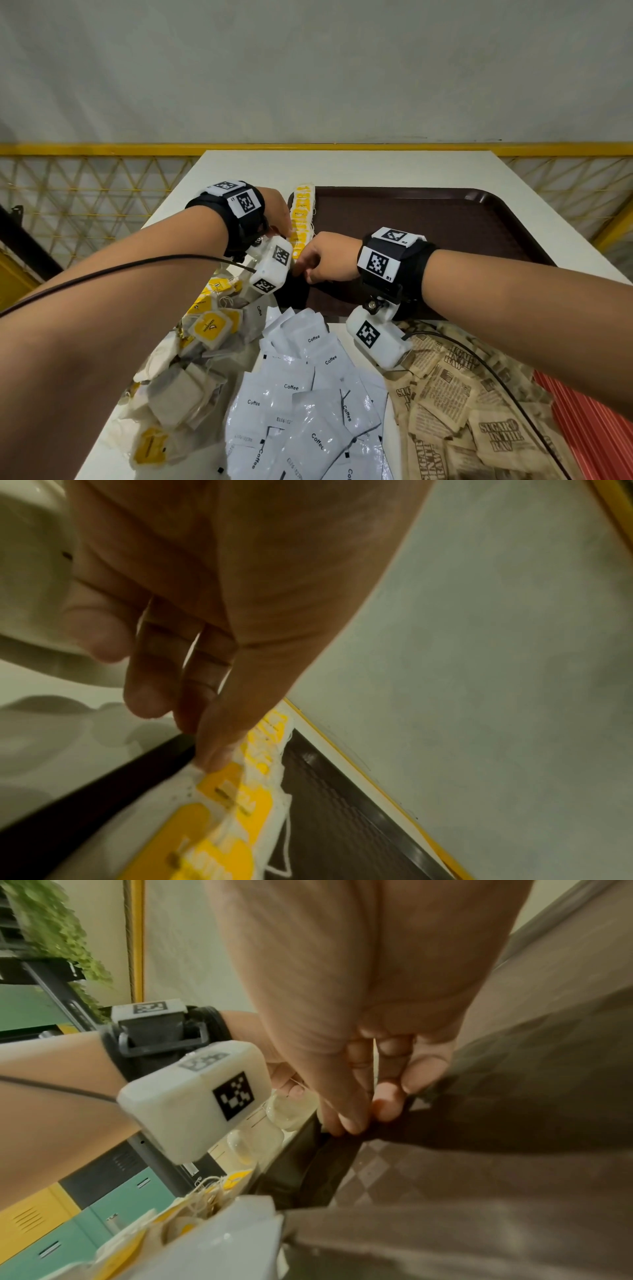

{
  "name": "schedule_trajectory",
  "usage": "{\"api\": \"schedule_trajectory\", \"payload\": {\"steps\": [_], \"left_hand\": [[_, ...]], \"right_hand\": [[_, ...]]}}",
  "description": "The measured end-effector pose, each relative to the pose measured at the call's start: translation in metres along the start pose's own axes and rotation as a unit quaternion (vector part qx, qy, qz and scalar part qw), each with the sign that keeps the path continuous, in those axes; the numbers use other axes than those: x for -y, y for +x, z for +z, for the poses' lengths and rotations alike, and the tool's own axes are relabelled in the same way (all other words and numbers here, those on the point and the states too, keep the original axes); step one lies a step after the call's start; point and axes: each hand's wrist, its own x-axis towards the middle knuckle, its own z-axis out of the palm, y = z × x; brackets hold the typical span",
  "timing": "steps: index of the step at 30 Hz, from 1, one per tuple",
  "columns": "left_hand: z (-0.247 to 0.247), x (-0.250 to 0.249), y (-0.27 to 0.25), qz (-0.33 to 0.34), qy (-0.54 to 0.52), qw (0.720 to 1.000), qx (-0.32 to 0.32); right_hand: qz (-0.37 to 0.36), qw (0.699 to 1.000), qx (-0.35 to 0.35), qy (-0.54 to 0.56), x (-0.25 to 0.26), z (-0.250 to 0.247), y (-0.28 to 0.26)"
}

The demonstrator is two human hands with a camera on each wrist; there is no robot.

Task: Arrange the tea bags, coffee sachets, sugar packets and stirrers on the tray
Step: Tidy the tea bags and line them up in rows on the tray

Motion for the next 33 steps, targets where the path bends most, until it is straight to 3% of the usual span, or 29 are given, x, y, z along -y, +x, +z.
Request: {"api": "schedule_trajectory", "payload": {"steps": [5,14,16,19,21,26,33], "left_hand": [[0.005,0.000,0.000,-0.016,-0.005,1.000,-0.005],[0.000,0.017,-0.004,-0.028,-0.120,0.992,-0.036],[0.001,0.020,-0.008,-0.034,-0.133,0.990,-0.035],[0.002,0.021,-0.012,-0.035,-0.136,0.990,-0.029],[0.004,0.019,-0.016,-0.042,-0.133,0.990,-0.026],[0.007,0.016,-0.018,-0.045,-0.159,0.986,-0.022],[0.004,0.018,-0.022,-0.056,-0.164,0.985,-0.018]], "right_hand": [[0.028,0.999,-0.008,0.042,0.002,0.002,0.003],[0.057,0.987,0.014,0.148,-0.003,-0.009,-0.008],[0.084,0.971,-0.028,0.222,-0.007,-0.011,-0.009],[0.145,0.914,-0.125,0.358,-0.011,-0.010,-0.006],[0.160,0.895,-0.150,0.389,-0.010,-0.007,-0.003],[0.150,0.925,-0.146,0.316,0.000,-0.002,-0.001],[0.156,0.915,-0.161,0.335,0.000,0.004,0.003]]}}
